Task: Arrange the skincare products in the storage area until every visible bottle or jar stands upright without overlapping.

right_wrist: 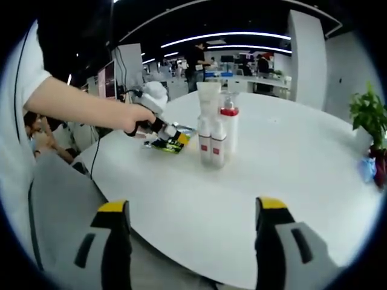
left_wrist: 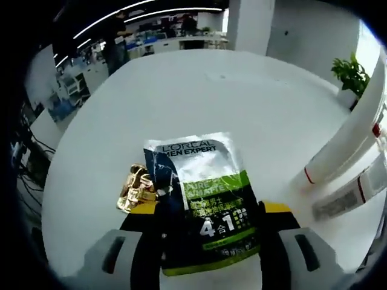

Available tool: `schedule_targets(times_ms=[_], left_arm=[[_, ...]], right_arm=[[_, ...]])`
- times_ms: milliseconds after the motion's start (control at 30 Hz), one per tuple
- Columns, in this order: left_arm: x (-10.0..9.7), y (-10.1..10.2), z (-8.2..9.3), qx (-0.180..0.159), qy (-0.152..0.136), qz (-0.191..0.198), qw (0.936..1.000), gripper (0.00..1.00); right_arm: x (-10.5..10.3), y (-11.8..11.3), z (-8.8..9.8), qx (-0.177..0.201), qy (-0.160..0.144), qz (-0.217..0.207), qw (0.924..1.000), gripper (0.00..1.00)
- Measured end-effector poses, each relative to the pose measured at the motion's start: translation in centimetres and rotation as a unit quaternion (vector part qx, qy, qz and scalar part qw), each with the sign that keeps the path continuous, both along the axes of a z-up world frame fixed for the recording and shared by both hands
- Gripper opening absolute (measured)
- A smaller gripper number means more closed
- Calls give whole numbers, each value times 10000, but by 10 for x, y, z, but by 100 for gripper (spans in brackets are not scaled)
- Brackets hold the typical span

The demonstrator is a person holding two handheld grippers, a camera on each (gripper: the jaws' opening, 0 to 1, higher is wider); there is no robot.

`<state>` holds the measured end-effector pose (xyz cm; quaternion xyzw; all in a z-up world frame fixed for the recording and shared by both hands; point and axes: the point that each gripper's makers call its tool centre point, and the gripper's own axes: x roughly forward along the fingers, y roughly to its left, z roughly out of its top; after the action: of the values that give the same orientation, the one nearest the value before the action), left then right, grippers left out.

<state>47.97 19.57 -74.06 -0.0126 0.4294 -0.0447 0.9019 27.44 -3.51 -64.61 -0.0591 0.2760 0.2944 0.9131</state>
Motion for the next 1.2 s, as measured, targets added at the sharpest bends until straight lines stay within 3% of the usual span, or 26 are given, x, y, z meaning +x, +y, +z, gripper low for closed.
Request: schedule_targets(times_ms=[33, 67, 100, 133, 367, 500, 600, 700, 1000, 1200], left_arm=[[1, -1, 0, -106, -66, -8, 9999, 47], [0, 1, -1, -97, -44, 20, 9999, 34], [-5, 11, -1, 422, 20, -522, 9977, 25], [0, 10, 0, 130, -144, -59, 9998, 18], [1, 11, -3, 214, -143, -216, 9994, 10], [2, 21, -2, 324, -209, -157, 9991, 0], [1, 25, -7, 168, -197, -32, 9997, 0], [0, 28, -7, 221, -181, -21, 9996, 0], [-8, 30, 10, -596, -389, 174, 9973, 0], [-19, 26, 29, -1464, -537, 325, 9872, 0]], right_arm=[[0, 0, 0, -1, -2, 1, 10000, 86], [0, 0, 0, -5, -8, 3, 10000, 86], [0, 0, 0, -11, -16, 5, 10000, 86], [0, 0, 0, -18, -23, 7, 10000, 85], [0, 0, 1, -35, -50, -12, 10000, 85], [1, -2, 1, -41, -66, -43, 10000, 85], [1, -2, 2, -44, -72, -50, 10000, 85], [1, -2, 1, -49, -73, -44, 10000, 85], [1, 0, 2, -26, -94, 6, 10000, 85], [-1, 4, 3, -9, -112, 103, 9999, 85]])
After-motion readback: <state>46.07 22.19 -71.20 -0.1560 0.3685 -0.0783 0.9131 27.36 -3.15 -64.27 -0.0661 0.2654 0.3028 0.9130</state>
